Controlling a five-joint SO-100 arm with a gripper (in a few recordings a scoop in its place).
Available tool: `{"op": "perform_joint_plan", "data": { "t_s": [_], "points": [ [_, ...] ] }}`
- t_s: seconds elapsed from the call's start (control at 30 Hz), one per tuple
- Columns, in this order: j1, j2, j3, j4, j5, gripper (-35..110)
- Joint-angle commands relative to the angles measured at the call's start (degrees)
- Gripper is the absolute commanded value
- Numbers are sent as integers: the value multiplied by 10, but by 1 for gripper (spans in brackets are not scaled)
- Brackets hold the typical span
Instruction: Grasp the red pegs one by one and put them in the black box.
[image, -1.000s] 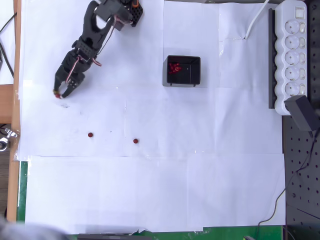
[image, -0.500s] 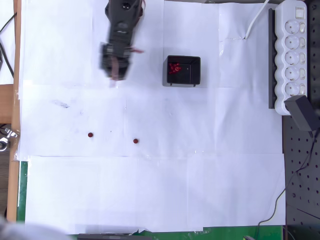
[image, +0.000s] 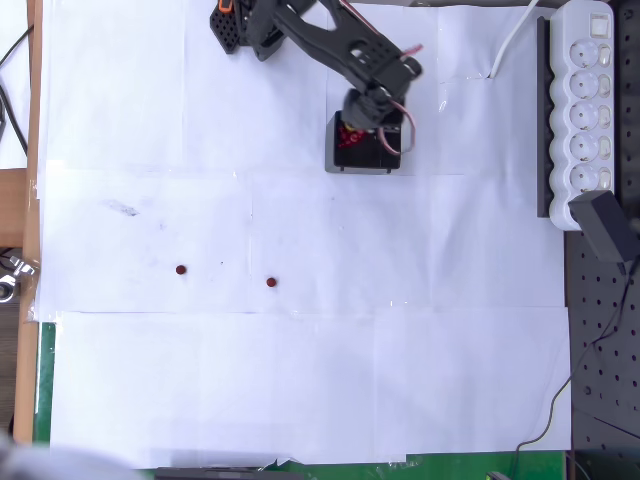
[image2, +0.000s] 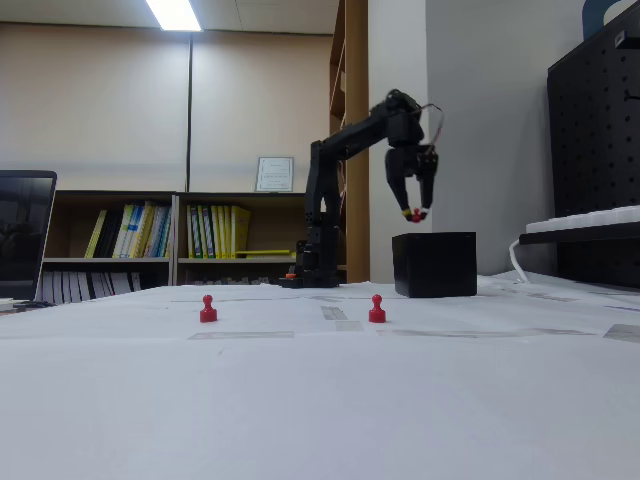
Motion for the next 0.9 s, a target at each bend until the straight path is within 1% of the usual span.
{"op": "perform_joint_plan", "data": {
  "t_s": [0.0, 0.1, 0.17, 0.2, 0.23, 0.37, 0.47, 0.57, 0.63, 0.7, 0.8, 0.87],
  "points": [
    [13, 27, 11, -27, 4, 0],
    [20, 47, 11, -36, 17, 8],
    [19, 47, 11, -28, 21, 19],
    [18, 44, 12, -21, 26, 27],
    [18, 44, 16, -15, 30, 32],
    [33, -14, 42, 18, 40, 34],
    [62, -103, 54, 32, 45, 34],
    [118, -189, 26, 26, 91, 34],
    [176, -234, -36, -15, 141, 34],
    [239, -260, -119, -88, 190, 34],
    [326, -265, -265, -221, 292, 34],
    [370, -265, -381, -345, 368, 34]
  ]
}}
